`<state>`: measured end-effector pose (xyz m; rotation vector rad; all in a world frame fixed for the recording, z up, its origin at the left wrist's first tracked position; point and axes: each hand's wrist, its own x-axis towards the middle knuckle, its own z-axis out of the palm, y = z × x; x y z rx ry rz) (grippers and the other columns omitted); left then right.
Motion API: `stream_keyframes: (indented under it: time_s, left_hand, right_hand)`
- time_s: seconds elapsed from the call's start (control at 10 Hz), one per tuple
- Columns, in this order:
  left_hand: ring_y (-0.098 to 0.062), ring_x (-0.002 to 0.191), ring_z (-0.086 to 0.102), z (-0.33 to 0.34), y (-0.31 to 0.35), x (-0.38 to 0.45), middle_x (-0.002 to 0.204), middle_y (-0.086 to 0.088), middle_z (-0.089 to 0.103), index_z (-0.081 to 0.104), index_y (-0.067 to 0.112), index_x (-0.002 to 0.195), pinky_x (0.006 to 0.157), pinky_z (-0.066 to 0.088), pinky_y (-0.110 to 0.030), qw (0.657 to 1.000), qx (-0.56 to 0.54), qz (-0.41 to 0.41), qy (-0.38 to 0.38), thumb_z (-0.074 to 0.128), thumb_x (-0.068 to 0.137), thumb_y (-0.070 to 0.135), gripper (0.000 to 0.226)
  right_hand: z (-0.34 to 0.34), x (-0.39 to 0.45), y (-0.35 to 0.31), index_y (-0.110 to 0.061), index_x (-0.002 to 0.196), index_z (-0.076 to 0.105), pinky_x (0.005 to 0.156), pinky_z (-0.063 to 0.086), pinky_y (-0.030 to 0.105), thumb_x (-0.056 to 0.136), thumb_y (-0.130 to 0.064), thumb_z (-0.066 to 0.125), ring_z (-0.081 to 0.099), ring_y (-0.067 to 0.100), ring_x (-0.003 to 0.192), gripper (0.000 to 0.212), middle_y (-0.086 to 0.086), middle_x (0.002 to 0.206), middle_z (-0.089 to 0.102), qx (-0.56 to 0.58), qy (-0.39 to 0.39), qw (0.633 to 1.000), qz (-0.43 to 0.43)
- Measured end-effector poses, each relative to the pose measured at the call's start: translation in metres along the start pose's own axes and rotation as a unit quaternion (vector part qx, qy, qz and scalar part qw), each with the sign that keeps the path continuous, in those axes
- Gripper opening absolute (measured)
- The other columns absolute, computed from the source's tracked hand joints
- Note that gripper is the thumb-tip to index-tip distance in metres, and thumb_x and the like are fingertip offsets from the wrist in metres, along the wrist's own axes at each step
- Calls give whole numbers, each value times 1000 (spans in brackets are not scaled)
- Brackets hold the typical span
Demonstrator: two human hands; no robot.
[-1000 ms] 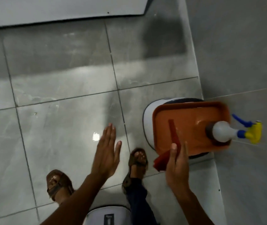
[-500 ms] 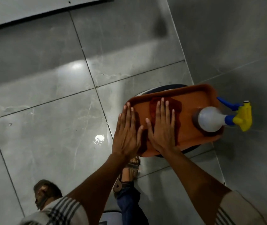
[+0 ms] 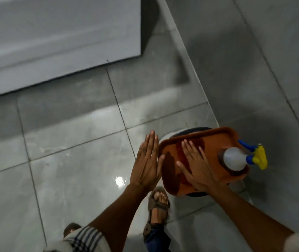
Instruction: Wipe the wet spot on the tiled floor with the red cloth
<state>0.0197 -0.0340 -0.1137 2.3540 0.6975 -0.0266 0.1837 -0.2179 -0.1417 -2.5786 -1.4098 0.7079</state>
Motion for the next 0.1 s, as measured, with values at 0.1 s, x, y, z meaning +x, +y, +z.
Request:
stream_keyframes:
  time_s: [0.1]
  left_hand:
    - [-21,176,-10,-103,6,11,189,-7,-8,3,11,178,144,13,-47,998,50,24,37,32,119,50,76]
  right_hand:
    - [-79,-21,-64,-26,177,6,141,17,48,113,-70,18,19,20,172,80,-2,185,14,104,58,992,51]
